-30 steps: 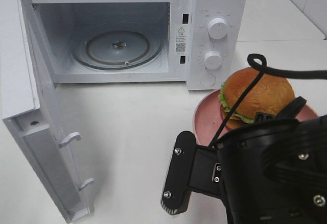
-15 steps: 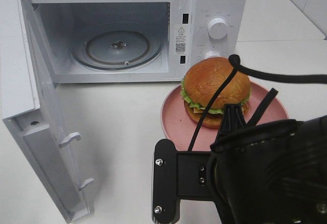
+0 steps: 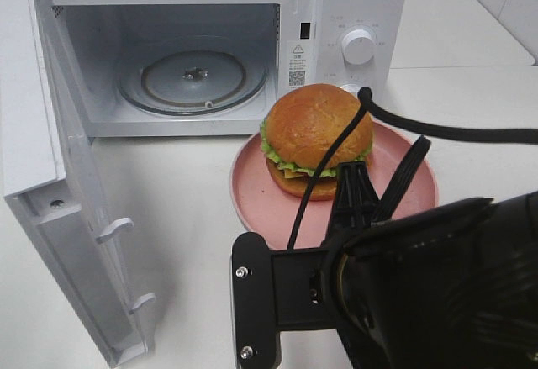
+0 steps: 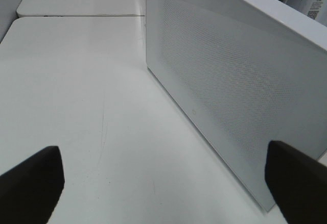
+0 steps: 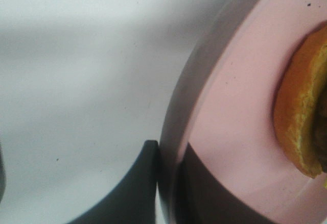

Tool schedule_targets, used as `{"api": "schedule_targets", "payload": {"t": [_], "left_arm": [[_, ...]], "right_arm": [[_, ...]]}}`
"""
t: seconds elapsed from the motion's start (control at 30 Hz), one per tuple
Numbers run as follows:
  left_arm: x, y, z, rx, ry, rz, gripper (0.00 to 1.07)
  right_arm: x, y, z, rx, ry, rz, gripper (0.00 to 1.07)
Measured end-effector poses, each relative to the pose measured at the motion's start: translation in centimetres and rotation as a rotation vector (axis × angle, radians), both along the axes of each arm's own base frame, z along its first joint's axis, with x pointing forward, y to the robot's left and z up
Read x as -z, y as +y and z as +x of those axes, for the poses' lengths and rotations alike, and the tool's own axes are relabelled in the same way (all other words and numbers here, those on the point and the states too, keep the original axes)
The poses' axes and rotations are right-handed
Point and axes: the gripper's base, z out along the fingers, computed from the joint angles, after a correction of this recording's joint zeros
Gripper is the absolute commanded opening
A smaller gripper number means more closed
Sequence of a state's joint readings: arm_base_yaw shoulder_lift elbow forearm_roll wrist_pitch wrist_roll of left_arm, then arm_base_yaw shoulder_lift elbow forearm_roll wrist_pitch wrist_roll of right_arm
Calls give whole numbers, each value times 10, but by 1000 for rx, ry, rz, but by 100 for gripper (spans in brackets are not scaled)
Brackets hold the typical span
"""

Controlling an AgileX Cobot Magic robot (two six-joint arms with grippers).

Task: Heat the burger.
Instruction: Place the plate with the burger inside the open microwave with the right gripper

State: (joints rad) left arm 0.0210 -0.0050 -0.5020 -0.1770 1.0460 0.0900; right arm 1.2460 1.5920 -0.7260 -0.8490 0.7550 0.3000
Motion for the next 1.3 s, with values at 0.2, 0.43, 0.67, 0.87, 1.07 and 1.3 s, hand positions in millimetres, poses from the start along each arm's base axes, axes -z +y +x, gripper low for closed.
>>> {"api": "schedule_targets", "payload": {"t": [0.2, 0.43, 0.67, 0.87, 1.07, 1.3], "left_arm": [[0, 0, 0, 0, 0, 0, 100], [0, 0, 0, 0, 0, 0, 100], [0, 0, 0, 0, 0, 0, 100], [0, 0, 0, 0, 0, 0, 100], [0, 0, 0, 0, 0, 0, 100], [0, 0, 0, 0, 0, 0, 100]], "right_arm": [[-1, 6, 11, -90, -16, 58, 0], [0, -2, 28, -144, -2, 29, 0], [1, -4, 44, -318, 16, 13, 0], [3, -7, 50, -384, 43, 8, 0], [4, -9, 54, -472, 82, 21, 0], [6, -15, 64, -543, 129, 56, 0]]}}
